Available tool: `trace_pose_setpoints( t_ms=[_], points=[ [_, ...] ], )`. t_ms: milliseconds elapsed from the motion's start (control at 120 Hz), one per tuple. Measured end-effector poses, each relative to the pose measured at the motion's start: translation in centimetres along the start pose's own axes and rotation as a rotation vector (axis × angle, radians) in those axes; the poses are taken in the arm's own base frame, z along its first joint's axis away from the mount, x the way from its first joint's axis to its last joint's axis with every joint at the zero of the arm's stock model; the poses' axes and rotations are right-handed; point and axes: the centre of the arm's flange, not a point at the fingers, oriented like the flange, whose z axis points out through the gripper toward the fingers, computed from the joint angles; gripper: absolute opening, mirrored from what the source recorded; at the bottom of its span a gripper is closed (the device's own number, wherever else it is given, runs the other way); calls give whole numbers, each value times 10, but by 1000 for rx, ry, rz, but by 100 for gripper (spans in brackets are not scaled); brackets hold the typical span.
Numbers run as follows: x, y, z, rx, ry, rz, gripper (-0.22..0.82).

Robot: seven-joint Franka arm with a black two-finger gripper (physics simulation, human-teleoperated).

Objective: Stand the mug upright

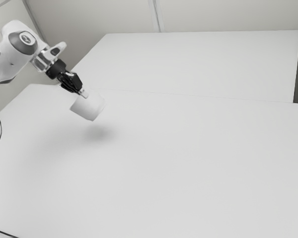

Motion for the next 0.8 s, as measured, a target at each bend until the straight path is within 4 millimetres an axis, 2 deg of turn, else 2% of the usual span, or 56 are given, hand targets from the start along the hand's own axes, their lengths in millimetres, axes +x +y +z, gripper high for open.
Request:
trace_pose_setpoints(
  t_ms=[133, 200, 325, 617, 683, 800],
  points=[
    [30, 43, 34, 256, -149, 113, -18],
    [36, 52, 52, 349, -196, 132, -18],
    [34, 48, 82, 456, -252, 111, -18],
    [22, 27, 124, 530, -282, -9, -18],
    [19, 23, 132, 531, -285, -35, -4],
    [19, 22, 134, 532, -269, -72, 21]
  ],
)
